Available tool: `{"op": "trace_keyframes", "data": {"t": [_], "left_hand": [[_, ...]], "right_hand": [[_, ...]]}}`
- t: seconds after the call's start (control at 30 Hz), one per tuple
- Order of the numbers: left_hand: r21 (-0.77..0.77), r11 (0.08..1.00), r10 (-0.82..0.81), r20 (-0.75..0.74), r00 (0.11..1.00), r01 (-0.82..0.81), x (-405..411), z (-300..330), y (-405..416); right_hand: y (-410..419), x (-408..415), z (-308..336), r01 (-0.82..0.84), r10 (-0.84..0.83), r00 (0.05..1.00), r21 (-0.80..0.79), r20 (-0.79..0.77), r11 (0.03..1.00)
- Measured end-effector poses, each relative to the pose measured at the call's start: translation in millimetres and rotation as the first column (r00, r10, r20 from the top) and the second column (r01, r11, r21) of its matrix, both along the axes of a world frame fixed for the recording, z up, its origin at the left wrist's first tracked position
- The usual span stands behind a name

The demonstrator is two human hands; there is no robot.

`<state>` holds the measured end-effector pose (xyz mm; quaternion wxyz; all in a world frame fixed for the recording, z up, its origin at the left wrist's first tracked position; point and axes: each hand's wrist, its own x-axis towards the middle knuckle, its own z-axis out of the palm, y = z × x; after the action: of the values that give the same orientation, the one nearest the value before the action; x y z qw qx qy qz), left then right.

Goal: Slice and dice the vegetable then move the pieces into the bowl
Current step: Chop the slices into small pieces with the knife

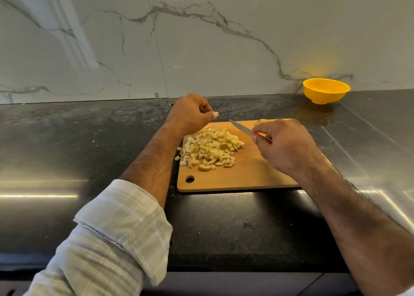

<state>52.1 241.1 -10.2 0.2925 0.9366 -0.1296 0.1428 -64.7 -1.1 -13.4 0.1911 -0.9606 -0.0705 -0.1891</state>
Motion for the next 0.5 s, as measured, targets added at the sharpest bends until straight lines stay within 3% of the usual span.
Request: {"op": "trace_keyframes", "data": {"t": [0.13,0.33,0.5], "left_hand": [[0.008,1.0,-0.02,0.027,0.999,0.019,-4.8,2.9,-7.5],[0.129,0.952,-0.265,-0.1,0.959,0.276,-23.1,9.0,-30.5],[0.084,0.957,-0.276,-0.008,0.961,0.276,-29.4,8.7,-45.4]], "right_hand": [[-6.3,1.1,0.8,0.048,-0.053,0.994,0.061,0.091,0.997],[-19.1,7.2,2.4,0.147,-0.163,0.98,0.133,0.116,0.98],[-40.1,-3.7,8.6,0.159,-0.191,0.973,0.219,0.134,0.963]]}}
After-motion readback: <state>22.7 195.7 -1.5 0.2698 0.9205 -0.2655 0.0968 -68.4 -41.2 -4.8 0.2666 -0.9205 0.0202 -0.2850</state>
